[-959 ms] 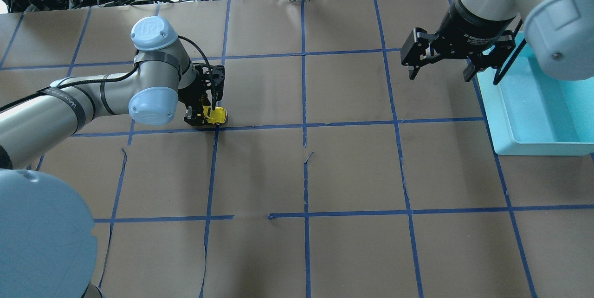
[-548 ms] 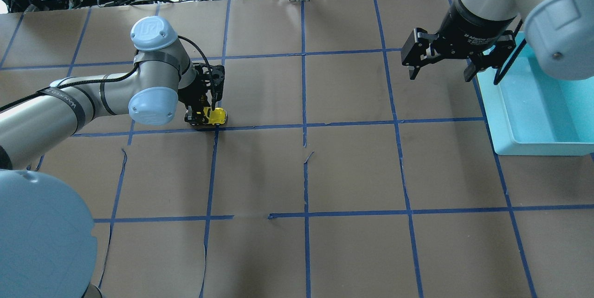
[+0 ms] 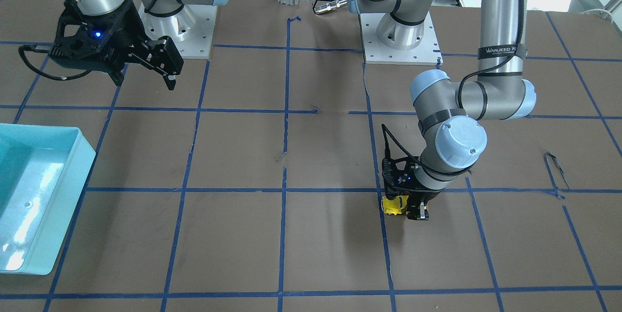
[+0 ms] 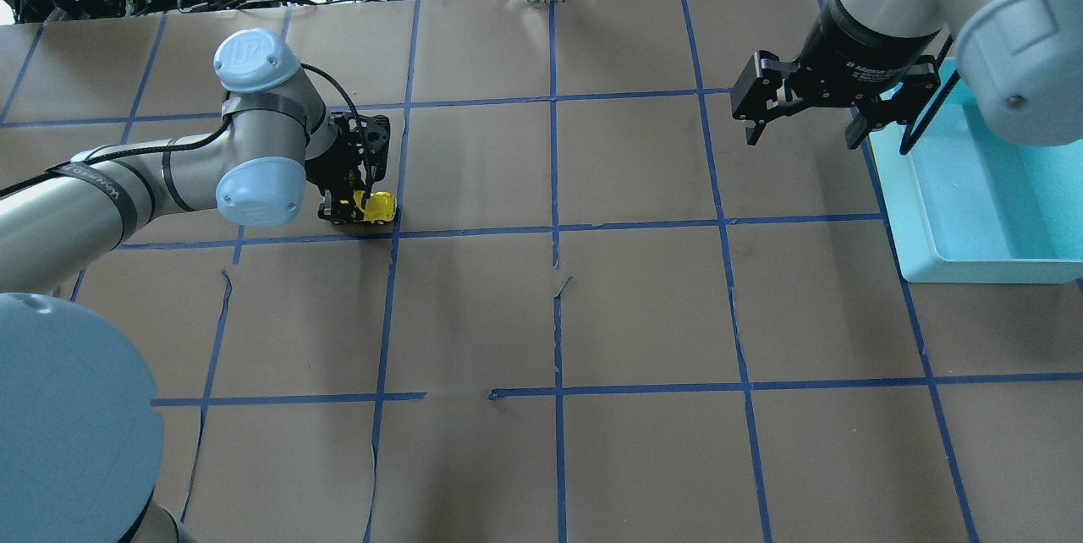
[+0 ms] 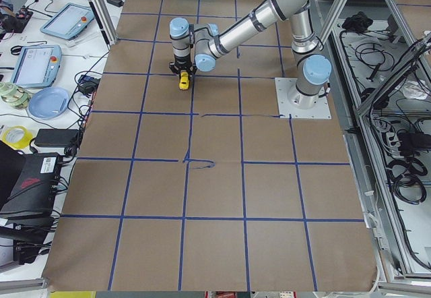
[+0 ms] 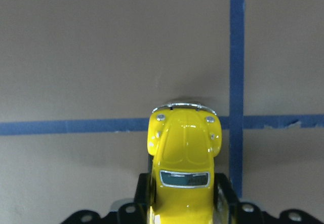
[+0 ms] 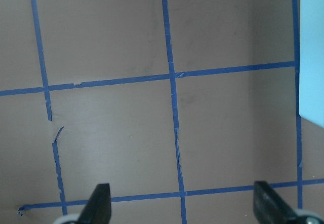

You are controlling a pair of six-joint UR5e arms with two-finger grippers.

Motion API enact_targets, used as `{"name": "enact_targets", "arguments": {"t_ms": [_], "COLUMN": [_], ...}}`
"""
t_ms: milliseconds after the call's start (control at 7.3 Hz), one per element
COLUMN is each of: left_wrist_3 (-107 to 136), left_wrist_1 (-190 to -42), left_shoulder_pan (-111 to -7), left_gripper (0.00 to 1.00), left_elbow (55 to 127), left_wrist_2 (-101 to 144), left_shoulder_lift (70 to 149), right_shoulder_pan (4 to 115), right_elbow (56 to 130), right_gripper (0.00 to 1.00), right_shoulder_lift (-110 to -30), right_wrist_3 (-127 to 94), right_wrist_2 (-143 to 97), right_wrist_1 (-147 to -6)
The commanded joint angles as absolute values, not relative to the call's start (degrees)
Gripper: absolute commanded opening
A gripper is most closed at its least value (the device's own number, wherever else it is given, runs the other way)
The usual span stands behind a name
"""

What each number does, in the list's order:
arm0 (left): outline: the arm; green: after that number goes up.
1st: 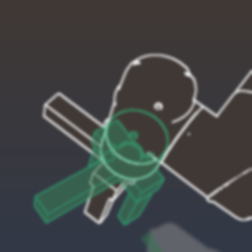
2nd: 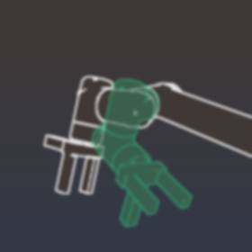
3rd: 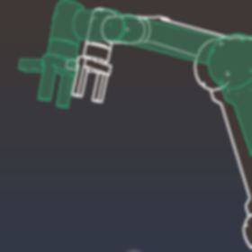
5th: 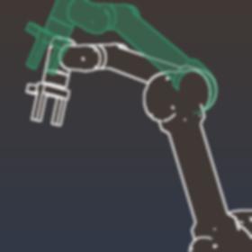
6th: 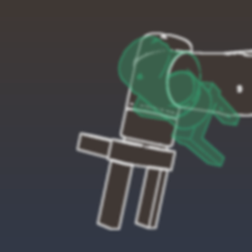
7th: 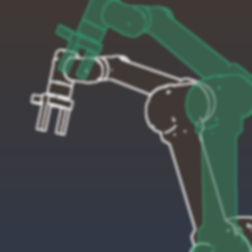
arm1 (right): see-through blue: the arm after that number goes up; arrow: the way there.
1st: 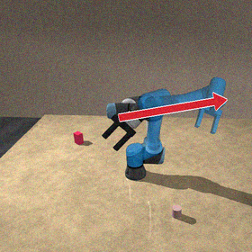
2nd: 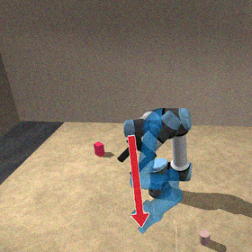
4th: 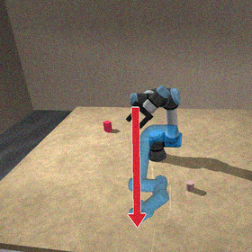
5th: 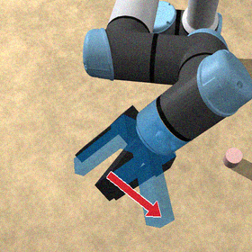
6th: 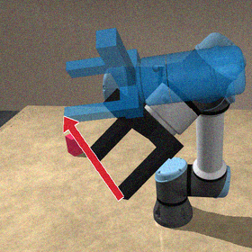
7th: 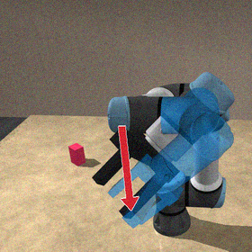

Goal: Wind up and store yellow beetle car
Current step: 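Pull the car backward along the table with the left gripper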

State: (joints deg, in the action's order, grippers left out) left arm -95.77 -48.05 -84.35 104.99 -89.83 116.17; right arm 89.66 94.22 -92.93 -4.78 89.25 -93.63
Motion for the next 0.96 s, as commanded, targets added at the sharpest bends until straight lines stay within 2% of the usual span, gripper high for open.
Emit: {"name": "enact_targets", "arguments": {"t_ms": [0,822], "left_wrist_3": [-96.1,-102.3], "left_wrist_1": [-46.2,-45.5], "left_shoulder_pan": [-83.0,-76.0], "left_gripper": [0.20,0.20], "left_elbow": [106.1,106.2], "left_wrist_2": [-89.8,-89.7], "left_shoulder_lift": [116.3,116.3], "right_shoulder_pan": [89.7,89.6], "right_elbow": [94.2,94.3], "right_gripper": [1.00,1.00], "right_shoulder_lift": [-92.9,-93.0], "right_wrist_3": [-4.7,-4.7], "right_wrist_2": [89.2,89.2], "right_wrist_1": [-93.7,-93.6]}}
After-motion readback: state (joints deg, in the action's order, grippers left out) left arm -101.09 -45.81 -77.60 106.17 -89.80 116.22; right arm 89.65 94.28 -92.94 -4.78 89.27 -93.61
